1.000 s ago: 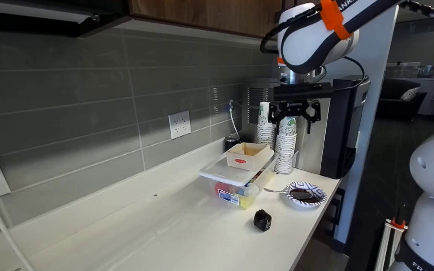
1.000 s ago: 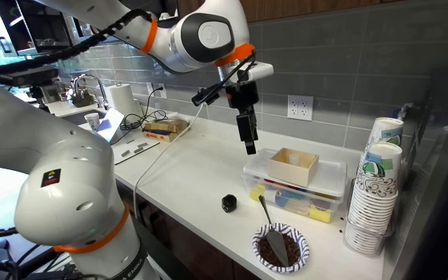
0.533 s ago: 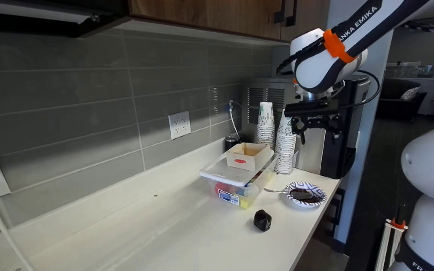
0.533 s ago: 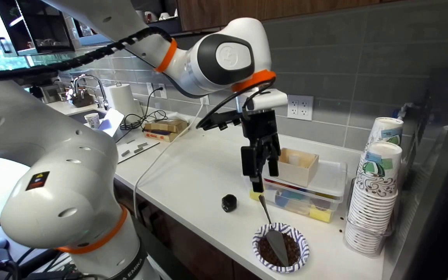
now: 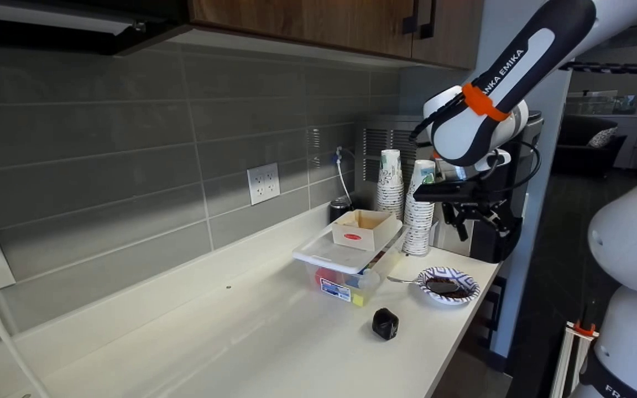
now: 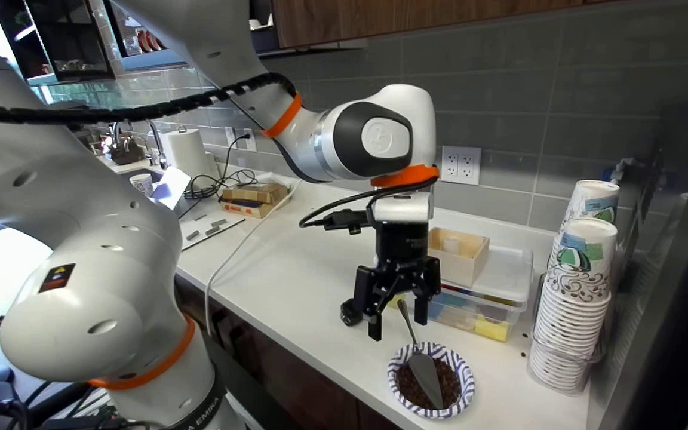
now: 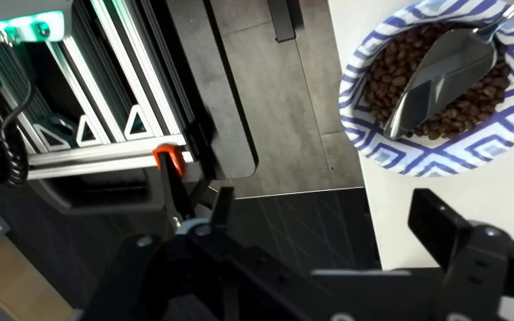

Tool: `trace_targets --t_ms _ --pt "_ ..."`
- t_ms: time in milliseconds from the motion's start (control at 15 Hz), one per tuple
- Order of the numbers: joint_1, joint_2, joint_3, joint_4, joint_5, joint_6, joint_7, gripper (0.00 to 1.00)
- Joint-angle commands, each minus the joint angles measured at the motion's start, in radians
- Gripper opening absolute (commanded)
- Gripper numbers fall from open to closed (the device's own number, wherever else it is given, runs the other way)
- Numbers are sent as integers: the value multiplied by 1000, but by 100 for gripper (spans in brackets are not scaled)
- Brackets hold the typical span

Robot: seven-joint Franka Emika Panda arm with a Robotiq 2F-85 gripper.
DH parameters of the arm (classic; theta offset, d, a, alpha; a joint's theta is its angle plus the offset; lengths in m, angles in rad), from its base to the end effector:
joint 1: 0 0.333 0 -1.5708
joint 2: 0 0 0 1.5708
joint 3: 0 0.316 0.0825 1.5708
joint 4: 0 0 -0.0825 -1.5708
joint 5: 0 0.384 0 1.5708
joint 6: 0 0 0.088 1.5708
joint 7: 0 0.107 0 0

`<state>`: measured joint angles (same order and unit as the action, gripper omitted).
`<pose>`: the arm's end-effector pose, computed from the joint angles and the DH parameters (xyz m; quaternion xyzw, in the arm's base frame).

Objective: Use the cake slicer to stir in the bowl

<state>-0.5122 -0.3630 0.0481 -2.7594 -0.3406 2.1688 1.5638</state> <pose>0.3057 -0.1692 0.3089 0.6089 -0.7732 -0.0252 0.1755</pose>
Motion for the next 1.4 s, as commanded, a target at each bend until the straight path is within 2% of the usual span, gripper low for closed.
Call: trace_targets --t_ms 0,267,600,867,1200,1333 --pt "78 104 -49 42 67 16 162 100" --pt "145 158 -83 68 105 113 223 100" --pt "177 242 -114 80 85 306 285 100" --pt "208 309 -122 72 93 418 363 100" --pt "259 341 -144 59 144 521 429 100" --pt "276 346 -154 49 197 571 417 100"
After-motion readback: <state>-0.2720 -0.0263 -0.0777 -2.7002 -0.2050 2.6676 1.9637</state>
